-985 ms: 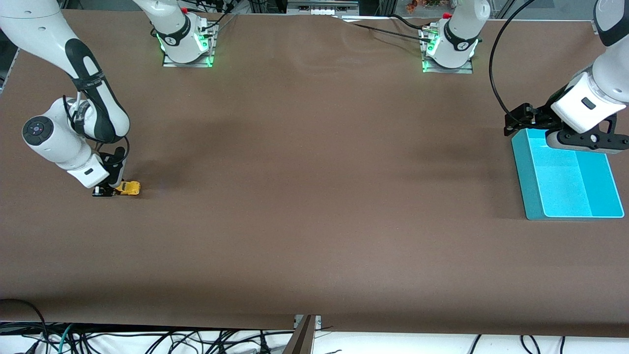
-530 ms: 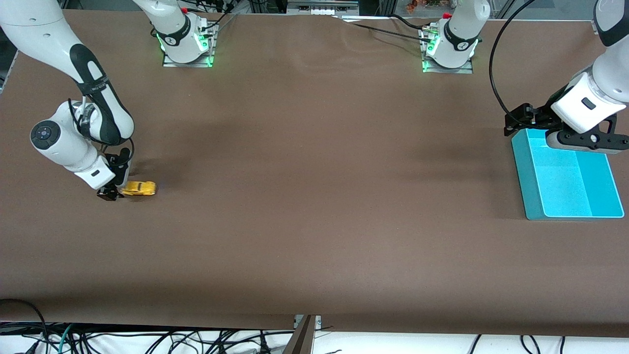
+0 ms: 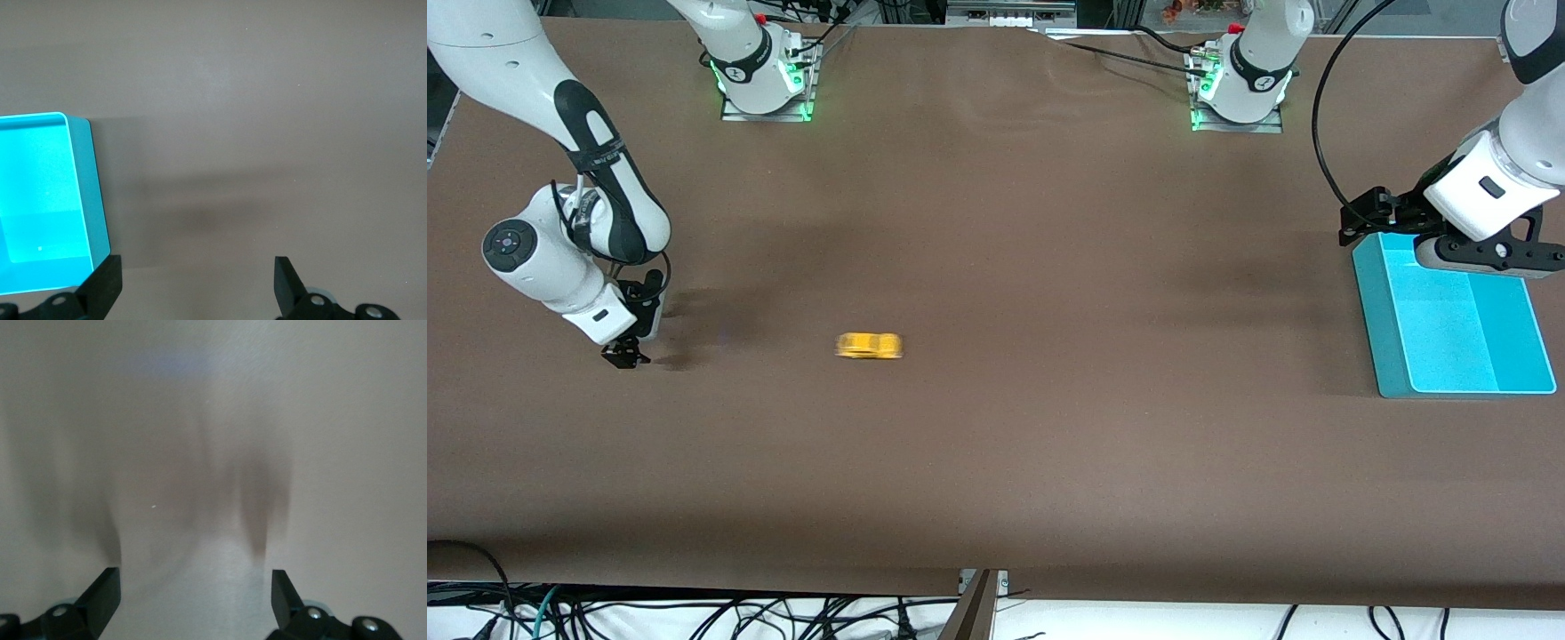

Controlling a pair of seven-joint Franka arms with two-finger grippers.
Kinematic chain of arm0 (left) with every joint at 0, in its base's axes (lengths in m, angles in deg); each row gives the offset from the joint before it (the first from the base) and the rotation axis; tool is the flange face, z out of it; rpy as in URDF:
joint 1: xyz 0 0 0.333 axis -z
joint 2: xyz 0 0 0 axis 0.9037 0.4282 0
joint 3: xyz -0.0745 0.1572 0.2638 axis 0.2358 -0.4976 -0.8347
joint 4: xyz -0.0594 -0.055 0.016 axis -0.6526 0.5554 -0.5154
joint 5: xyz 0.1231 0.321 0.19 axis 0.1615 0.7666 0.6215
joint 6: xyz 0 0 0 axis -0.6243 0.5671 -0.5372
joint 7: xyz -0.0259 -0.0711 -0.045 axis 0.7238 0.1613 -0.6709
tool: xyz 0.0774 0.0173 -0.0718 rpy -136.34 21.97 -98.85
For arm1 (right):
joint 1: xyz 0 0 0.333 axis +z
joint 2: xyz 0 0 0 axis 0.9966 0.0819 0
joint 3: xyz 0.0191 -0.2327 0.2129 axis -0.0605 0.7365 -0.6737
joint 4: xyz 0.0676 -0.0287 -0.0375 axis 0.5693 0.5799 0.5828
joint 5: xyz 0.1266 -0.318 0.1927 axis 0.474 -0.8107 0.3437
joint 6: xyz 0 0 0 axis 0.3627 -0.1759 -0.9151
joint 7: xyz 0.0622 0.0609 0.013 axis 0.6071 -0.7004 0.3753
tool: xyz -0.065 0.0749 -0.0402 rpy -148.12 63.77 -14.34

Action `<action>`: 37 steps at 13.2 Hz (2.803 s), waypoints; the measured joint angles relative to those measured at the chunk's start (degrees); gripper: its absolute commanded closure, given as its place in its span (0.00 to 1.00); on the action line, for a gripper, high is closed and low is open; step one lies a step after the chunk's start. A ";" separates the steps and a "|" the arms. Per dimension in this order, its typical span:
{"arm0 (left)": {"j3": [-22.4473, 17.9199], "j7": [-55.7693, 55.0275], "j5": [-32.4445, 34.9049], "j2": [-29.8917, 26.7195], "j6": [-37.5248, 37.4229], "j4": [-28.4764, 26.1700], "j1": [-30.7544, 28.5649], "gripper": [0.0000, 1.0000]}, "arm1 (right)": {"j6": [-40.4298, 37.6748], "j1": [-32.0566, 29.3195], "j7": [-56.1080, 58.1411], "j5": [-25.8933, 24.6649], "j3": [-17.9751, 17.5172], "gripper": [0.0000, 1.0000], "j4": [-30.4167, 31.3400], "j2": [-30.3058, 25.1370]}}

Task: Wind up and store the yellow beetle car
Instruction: 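Open the right gripper, releasing the car to roll toward the box, then lower the left gripper to the car while the right gripper withdraws, then close the left gripper on the yellow car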

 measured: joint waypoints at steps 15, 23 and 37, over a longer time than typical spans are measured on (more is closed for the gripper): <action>-0.27 0.00 0.00 0.44 0.00 0.00 -1.00 0.00 | -40.53 1.13 -45.47 4.30 -6.57 0.00 -24.22 -6.06; -0.49 12.32 0.00 8.94 0.23 -0.32 -6.33 0.00 | -60.32 8.07 -92.86 4.16 -9.89 0.00 -35.26 -9.21; -0.72 86.82 8.80 28.74 34.20 -11.05 -11.30 0.00 | -70.91 7.28 -94.00 -1.10 -4.94 0.00 -46.03 -14.82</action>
